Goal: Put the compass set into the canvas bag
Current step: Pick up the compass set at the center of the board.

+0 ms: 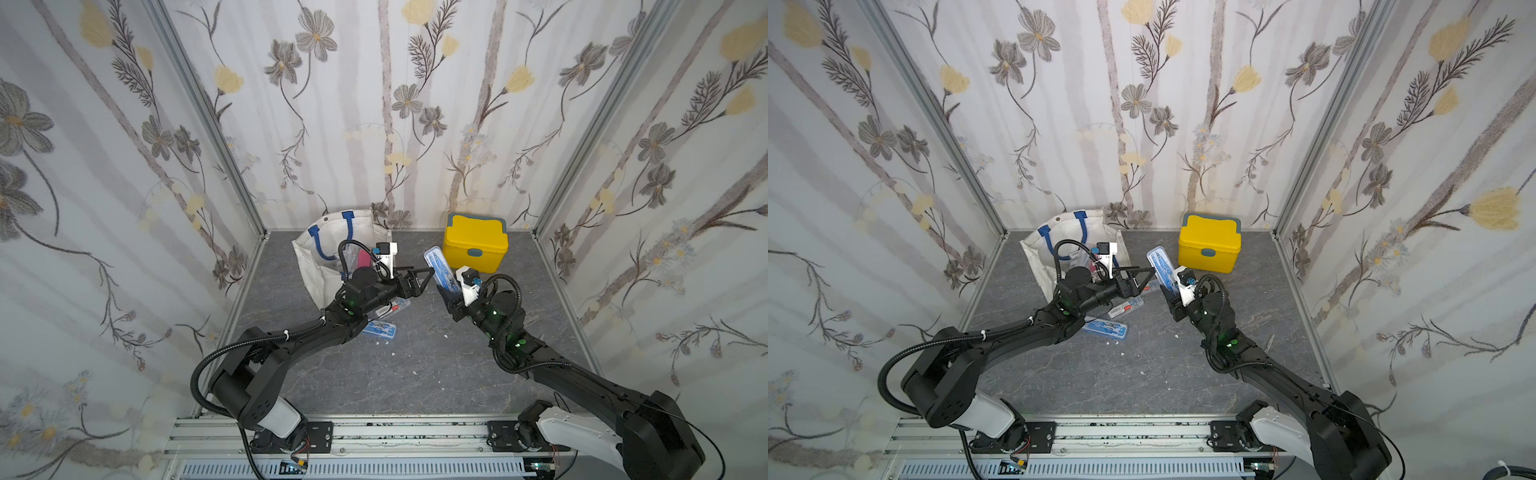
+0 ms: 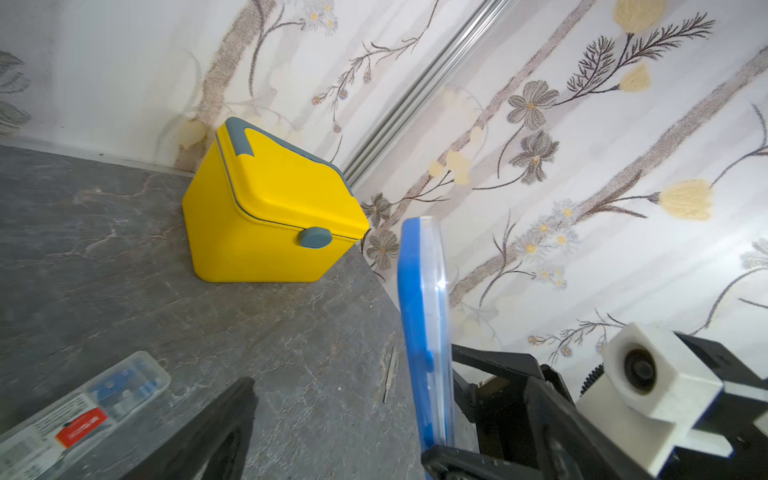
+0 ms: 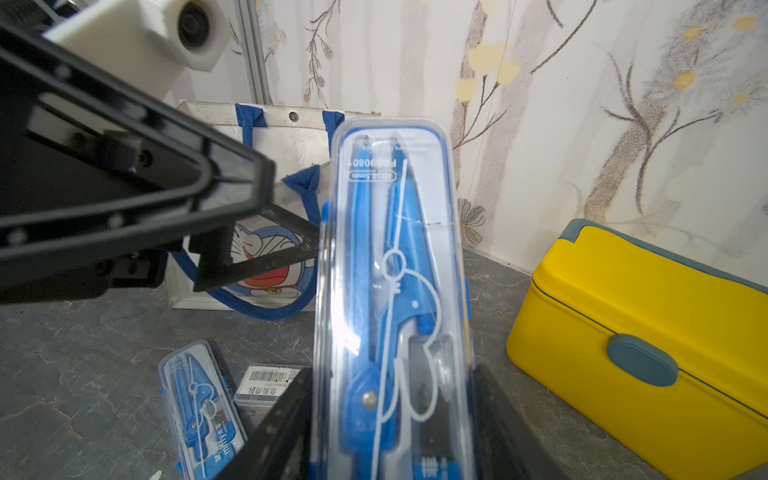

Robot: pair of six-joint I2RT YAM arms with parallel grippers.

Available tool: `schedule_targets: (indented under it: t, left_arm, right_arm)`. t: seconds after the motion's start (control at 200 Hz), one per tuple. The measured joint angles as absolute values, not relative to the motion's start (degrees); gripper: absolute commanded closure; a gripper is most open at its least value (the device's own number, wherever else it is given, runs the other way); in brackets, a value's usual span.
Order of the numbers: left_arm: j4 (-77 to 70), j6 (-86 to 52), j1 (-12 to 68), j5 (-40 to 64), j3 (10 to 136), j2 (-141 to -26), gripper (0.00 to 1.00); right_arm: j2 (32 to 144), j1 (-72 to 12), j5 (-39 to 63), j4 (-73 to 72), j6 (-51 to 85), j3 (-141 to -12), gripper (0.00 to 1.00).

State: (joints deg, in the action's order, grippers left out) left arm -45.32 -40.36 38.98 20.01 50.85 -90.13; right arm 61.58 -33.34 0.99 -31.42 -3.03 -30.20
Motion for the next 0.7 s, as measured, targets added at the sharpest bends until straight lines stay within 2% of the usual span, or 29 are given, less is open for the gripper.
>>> schedule_targets:
  t: [0.245, 0.6, 0.704]
  left_arm:
    - [-53.10, -44.53, 40.62, 23.53, 54.98, -97.01, 0.15]
    - [-55.99, -45.60, 41.39, 23.68, 56.55, -99.04, 0.52]
    - [-56.14, -45.63, 41.52, 23.55, 56.55, -99.44, 0.59]
  right_arm:
    - [60.31, -33.23, 0.95, -31.24, -1.93, -30.09, 0.58]
    - [61.21, -33.21, 1.15, -31.38, -0.49, -30.13, 0.58]
    - [61.69, -33.21, 1.21, -31.44, -0.47, -30.37, 0.58]
